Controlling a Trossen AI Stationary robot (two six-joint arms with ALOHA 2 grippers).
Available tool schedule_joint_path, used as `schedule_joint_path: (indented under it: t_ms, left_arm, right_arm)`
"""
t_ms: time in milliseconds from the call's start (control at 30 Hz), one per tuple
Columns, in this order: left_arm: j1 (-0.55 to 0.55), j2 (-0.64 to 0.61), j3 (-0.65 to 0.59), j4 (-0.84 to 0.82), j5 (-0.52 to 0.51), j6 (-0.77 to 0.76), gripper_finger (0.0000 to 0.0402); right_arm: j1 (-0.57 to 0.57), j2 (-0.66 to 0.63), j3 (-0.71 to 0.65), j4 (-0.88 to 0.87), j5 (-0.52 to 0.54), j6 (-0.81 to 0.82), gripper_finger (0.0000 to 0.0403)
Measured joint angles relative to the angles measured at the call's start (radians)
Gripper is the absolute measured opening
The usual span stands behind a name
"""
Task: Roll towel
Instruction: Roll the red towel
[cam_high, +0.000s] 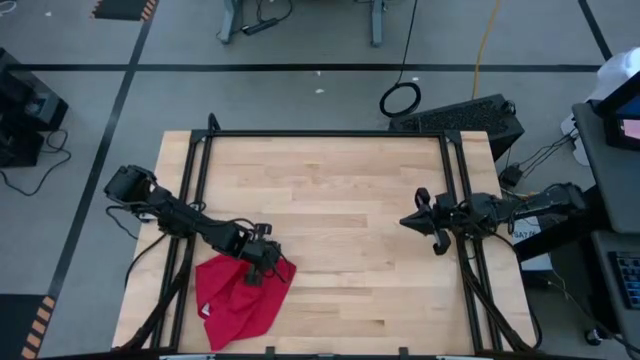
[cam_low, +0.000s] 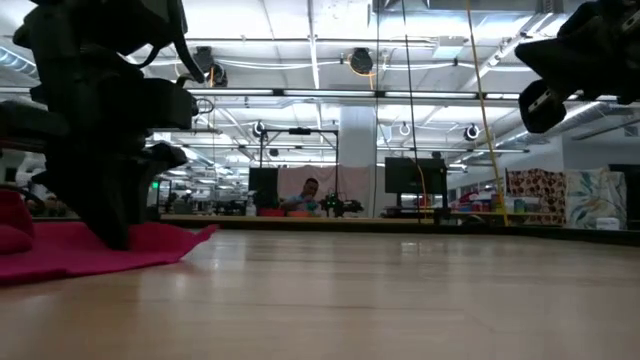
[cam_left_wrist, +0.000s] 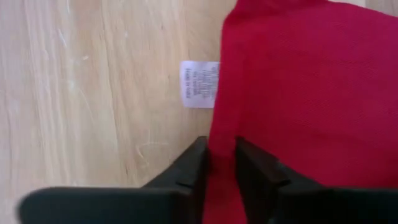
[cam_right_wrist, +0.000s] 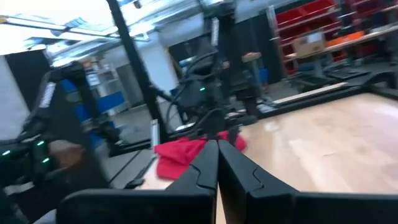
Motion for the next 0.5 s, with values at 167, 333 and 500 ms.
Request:
schedule_joint_path:
  t_ms: [167, 333, 500]
  left_arm:
    - [0.011, 0.002, 0.040, -0.010, 0.000, 0.020, 0.0008]
    - [0.037, 0.002, 0.141, -0.013, -0.053, 0.069, 0.0018]
    - [0.063, 0.001, 0.255, -0.016, -0.111, 0.175, 0.0011]
  right_arm:
    - [0.079, 0.130, 0.001, 0.113, 0.130, -0.021, 0.0000]
    - [0.111, 0.270, 0.034, 0.178, 0.181, -0.035, 0.0000]
    - [0.121, 0.441, 0.142, 0.180, 0.188, -0.060, 0.0000]
